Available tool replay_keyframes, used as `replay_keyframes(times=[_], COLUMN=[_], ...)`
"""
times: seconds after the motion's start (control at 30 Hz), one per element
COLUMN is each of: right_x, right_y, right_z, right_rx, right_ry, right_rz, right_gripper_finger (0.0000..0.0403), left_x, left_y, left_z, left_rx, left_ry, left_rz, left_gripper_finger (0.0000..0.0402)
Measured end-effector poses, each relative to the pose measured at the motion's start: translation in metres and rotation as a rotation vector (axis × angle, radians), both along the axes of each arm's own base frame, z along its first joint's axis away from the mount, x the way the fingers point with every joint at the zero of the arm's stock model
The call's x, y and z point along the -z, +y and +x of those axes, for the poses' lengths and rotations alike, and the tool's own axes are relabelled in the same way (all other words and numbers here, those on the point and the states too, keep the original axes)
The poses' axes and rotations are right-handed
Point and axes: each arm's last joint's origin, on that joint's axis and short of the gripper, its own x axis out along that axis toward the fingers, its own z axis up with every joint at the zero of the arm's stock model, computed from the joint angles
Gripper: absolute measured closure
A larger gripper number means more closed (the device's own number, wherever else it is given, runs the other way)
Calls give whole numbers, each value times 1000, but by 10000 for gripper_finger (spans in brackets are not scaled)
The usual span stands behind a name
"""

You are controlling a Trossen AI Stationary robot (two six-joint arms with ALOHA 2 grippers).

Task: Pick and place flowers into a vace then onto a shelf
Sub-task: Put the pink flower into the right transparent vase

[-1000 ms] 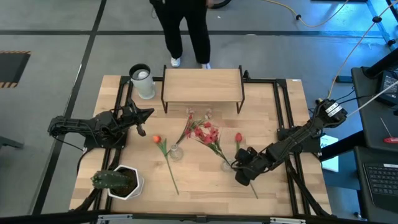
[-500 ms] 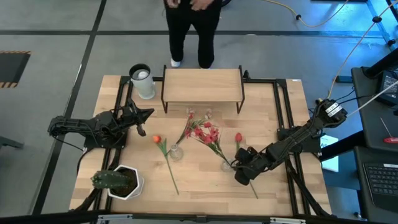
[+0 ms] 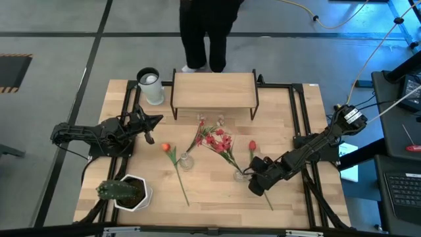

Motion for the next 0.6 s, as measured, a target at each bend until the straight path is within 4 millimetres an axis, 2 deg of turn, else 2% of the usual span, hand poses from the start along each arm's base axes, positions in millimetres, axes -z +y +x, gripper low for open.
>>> replay_keyframes(times=[0.2, 0.43, 0.6], right_x=[0, 3, -3], right_y=[0, -7, -13], right_z=[-1, -14, -23], right_rx=[34, 228, 343], right_ry=[26, 194, 240], right_rz=[37, 97, 111], right_gripper_finger=[273, 273, 273], left_x=[0, -1, -1], left_y=[0, 1, 1], left_z=[0, -1, -1], left_rx=[-12, -40, -39], left_ry=[0, 5, 4], left_rz=[-2, 24, 25], left_gripper_finger=[398, 398, 398])
